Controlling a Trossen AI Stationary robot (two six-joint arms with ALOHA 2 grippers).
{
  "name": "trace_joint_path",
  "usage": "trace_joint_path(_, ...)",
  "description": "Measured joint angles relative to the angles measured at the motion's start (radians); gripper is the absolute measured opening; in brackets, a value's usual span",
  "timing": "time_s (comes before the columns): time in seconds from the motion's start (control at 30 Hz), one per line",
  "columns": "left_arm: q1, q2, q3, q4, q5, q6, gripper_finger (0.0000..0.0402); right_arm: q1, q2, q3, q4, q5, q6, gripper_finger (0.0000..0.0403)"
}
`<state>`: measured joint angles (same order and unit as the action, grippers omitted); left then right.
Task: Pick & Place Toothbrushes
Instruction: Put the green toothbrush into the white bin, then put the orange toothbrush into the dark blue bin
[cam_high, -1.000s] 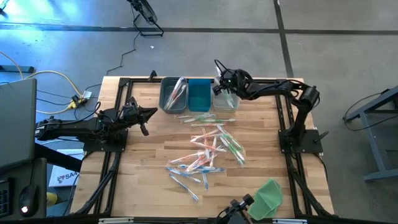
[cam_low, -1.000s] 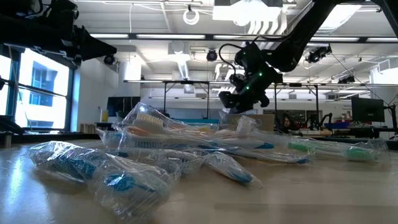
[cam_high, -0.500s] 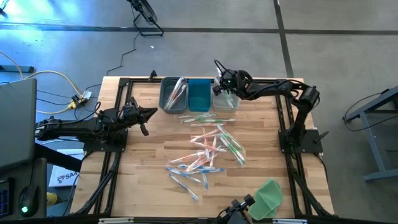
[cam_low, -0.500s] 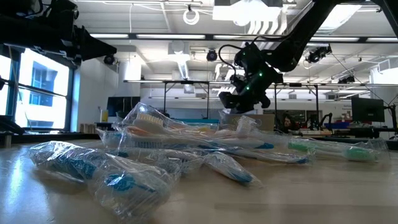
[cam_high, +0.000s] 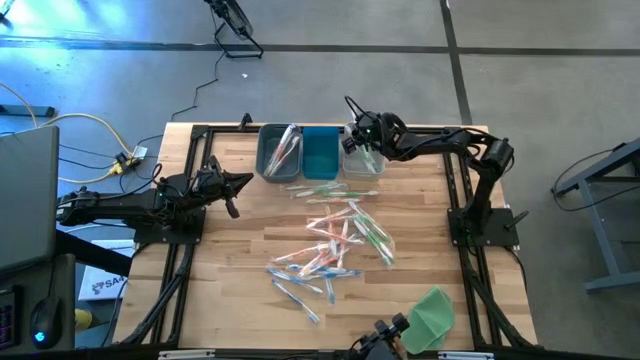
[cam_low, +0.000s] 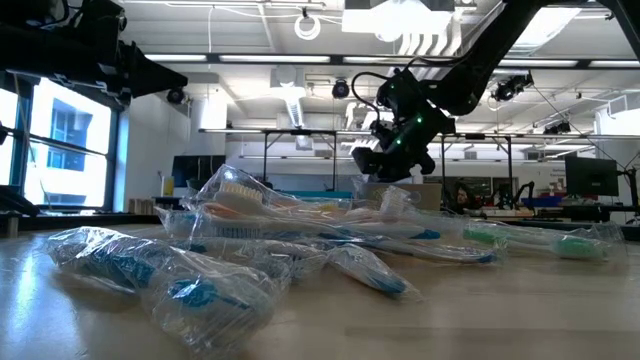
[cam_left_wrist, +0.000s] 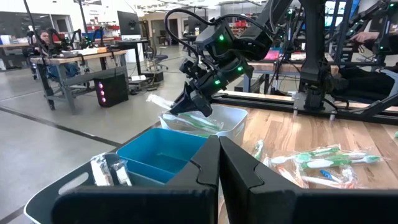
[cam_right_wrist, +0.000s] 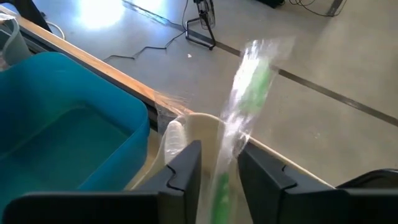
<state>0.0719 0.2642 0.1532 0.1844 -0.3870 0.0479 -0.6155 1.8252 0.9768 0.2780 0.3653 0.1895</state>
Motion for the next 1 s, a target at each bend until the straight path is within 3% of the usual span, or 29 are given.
trace_joint_path(0.2,0.000,0.000,0.000,0.000,0.000,0.000,0.0001,0.009,-0.031,0.000,-0.013,-0.005,-0.017,0.0121)
trace_joint_path(0.6,0.000,0.000,0.000,0.000,0.000,0.000,0.0001,0.056,-0.116,0.000,-0.047,-0.003,-0.053,0.0123)
trace_joint_path(1.0,0.000,0.000,0.000,0.000,0.000,0.005,0.0001,0.129,-0.296,0.000,-0.123,-0.005,-0.148,0.0123)
